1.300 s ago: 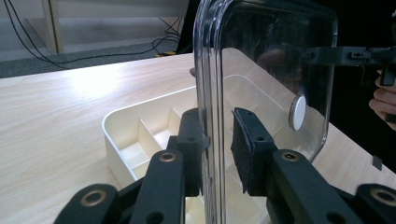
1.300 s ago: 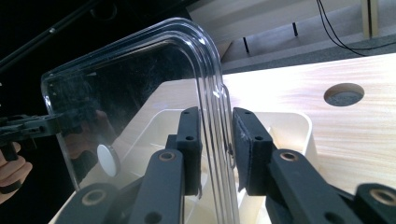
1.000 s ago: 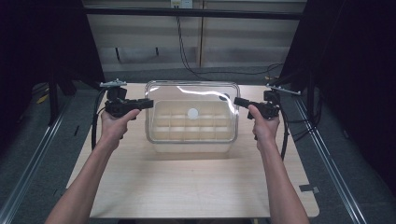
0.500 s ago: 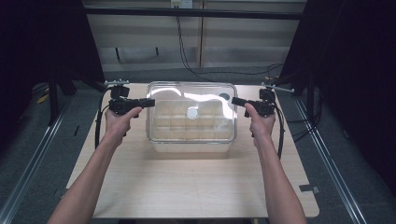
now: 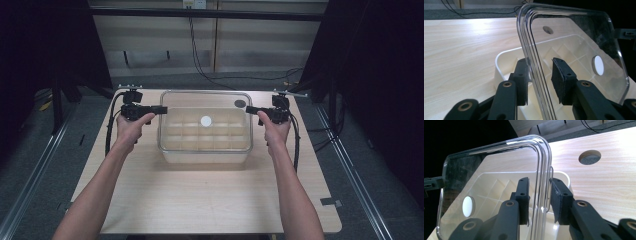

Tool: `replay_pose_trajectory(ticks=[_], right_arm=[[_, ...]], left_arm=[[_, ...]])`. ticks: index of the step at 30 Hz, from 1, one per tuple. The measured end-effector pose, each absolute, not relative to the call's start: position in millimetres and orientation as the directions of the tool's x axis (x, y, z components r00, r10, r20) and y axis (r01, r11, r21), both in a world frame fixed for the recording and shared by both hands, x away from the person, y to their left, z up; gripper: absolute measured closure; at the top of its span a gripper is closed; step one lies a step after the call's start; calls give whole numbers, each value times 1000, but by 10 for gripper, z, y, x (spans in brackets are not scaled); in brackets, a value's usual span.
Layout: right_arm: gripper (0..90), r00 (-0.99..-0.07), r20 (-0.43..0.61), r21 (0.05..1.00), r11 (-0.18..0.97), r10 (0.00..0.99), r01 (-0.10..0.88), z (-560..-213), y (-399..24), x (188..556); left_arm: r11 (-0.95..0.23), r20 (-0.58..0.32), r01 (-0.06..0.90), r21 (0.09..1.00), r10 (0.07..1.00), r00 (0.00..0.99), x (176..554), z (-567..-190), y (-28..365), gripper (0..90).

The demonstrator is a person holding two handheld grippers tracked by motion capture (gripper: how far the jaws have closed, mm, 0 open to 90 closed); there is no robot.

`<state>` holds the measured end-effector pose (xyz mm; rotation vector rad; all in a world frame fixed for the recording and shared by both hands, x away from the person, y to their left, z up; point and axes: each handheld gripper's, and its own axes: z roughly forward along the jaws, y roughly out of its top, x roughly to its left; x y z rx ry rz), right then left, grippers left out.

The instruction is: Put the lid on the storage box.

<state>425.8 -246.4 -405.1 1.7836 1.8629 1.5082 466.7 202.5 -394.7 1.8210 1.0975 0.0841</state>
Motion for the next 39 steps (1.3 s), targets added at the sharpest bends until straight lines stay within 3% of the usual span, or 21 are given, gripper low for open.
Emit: replay_pose_trajectory(ticks=[7,39], right_arm=[[673,-257,496,706,-213,830,675,-4125,-2428,4311],[552,-201,403,658,-130,893,741,-4359,-2281,4482]], left_arm=[[-109,-402,665,739,720,565,4717,-4020,2047,692],[-91,-454,739,667,737,501,4843,-4363,1978,611]])
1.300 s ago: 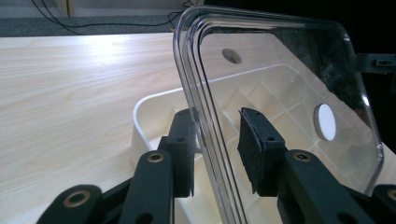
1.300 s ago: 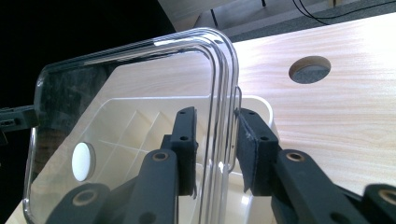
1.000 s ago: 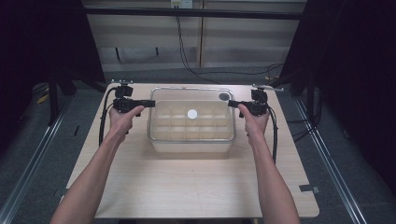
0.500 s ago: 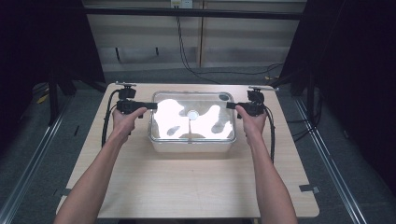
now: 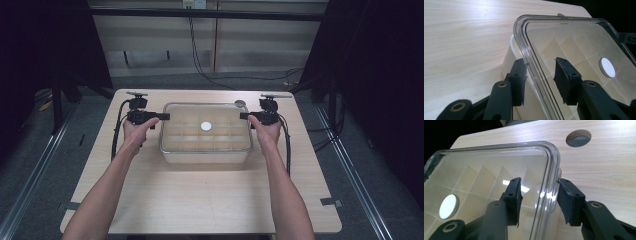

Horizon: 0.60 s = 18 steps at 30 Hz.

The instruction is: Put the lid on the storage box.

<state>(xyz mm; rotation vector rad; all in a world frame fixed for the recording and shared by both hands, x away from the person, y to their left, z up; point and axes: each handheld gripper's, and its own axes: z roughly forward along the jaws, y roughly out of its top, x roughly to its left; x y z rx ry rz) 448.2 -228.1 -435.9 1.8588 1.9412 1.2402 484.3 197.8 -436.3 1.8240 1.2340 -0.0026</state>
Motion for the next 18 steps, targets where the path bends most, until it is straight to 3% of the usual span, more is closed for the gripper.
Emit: replay_pose_trajectory(ticks=[14,18], right_arm=[[547,-191,409,656,-142,893,741,-4442,-2270,4480],[543,-181,401,652,-141,898,745,-4429,-2267,4468]], left_arm=[[-80,-476,763,642,738,478,4864,-4470,1964,572],[-119,-419,739,663,760,498,4848,-4457,1938,559]])
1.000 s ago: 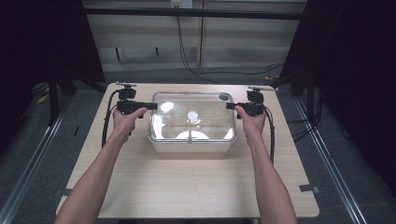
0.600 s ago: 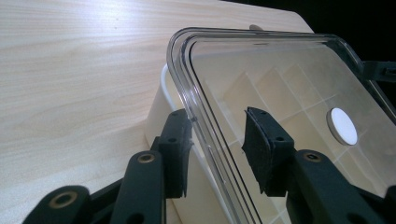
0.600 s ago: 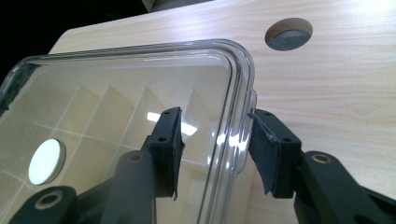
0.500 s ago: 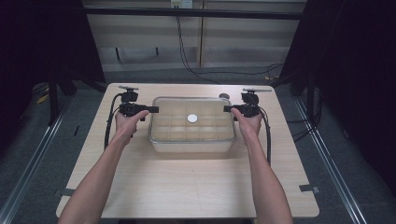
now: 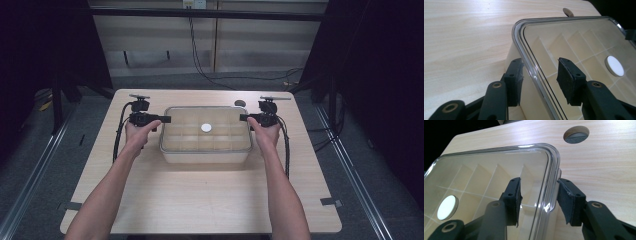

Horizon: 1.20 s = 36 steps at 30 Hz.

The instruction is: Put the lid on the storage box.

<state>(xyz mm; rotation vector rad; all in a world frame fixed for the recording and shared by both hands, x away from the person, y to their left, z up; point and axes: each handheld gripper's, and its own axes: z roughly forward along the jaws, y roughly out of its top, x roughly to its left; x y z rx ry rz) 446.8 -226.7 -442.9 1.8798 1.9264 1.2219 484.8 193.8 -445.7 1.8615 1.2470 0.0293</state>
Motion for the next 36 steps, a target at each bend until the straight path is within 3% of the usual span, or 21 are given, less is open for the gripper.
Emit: replay_pose_trajectory(ticks=[3,9,17,36], right_arm=[[516,-190,380,657,-119,905,744,-4419,-2242,4453],[450,-221,393,668,-112,892,735,-4377,-2286,4403],[384,-258,389,704,-105,884,703,-4285,-2323,4231],[369,-375,357,777,-50,856,627,-4106,-2327,3823]], left_arm=[[-119,-426,743,659,754,500,4837,-4451,1959,576],[-110,-429,745,658,758,492,4782,-4484,2050,461],[-120,-411,725,679,756,510,4631,-4396,2074,371],[-146,-369,658,738,730,575,4283,-4236,2153,345]])
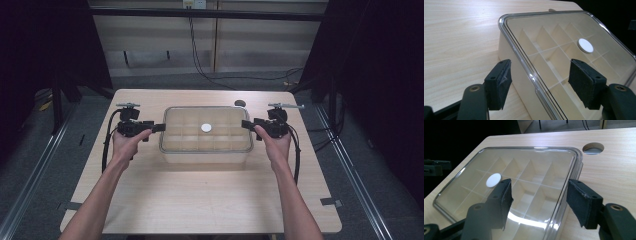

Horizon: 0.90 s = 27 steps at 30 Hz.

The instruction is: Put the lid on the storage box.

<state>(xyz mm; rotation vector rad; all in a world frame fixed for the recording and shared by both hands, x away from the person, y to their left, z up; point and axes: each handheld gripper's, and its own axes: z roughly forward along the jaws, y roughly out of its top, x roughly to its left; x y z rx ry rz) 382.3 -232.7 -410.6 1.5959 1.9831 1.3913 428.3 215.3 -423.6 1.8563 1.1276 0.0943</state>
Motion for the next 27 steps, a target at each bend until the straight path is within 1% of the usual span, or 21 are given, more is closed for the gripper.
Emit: replay_pose_trajectory(ticks=[1,2,6,11,13,14,15,21,25,27], right_arm=[[369,-380,359,779,-50,852,625,-4100,-2336,3792],[365,-386,354,785,-46,852,618,-4093,-2353,3734],[360,-394,363,788,-52,844,614,-4094,-2380,3649],[359,-397,344,792,-36,851,610,-4091,-2400,3508],[359,-402,360,787,-42,842,616,-4104,-2427,3440],[359,-402,360,787,-42,842,616,-4104,-2427,3440],[359,-401,359,787,-42,843,616,-4114,-2441,3390],[358,-411,362,791,-42,837,611,-4134,-2464,3206],[368,-409,361,796,-49,838,603,-4158,-2479,3108],[363,-404,357,801,-53,842,597,-4174,-2491,3044]], left_arm=[[-151,-365,654,742,727,582,4259,-4222,2158,328],[-155,-363,653,741,726,584,4248,-4212,2164,281],[-160,-353,638,753,720,597,4166,-4161,2198,265],[-159,-345,624,765,717,606,4063,-4128,2272,238],[-177,-326,621,764,725,607,3996,-4127,2301,228],[-177,-326,621,764,725,607,3996,-4127,2301,233],[-196,-302,606,771,726,619,3935,-4125,2314,240],[-208,-286,598,774,728,623,3807,-4128,2351,275],[-182,-304,613,769,739,601,3729,-4148,2428,269],[-204,-283,609,767,744,605,3679,-4161,2458,270]])
